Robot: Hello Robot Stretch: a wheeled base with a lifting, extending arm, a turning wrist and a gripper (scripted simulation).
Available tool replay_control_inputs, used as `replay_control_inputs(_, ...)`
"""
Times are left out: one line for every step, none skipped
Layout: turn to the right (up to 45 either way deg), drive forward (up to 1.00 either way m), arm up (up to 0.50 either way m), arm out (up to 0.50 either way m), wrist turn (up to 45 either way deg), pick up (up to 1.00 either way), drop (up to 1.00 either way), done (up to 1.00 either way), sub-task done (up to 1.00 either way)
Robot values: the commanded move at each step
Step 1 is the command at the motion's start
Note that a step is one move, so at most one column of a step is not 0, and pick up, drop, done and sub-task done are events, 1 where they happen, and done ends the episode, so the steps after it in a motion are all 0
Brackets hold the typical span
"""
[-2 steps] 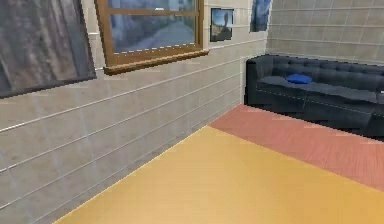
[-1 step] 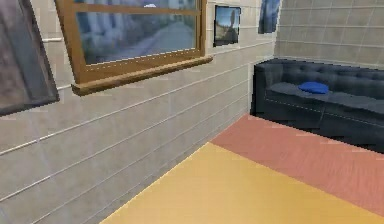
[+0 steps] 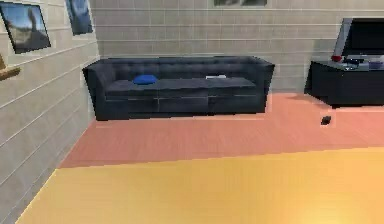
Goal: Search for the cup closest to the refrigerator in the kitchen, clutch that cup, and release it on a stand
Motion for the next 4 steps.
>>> replay_control_inputs(42.0, 0.00, 0.00, 0.00, 0.0, 0.00, 0.00, 0.00, 0.00)
replay_control_inputs(0.0, 0.50, 0.00, 0.00, 0.0, 0.00, 0.00, 0.00, 0.00)
replay_control_inputs(6.0, 0.00, 0.00, 0.00, 0.0, 0.00, 0.00, 0.00, 0.00)
replay_control_inputs(0.0, 1.00, 0.00, 0.00, 0.0, 0.00, 0.00, 0.00, 0.00)
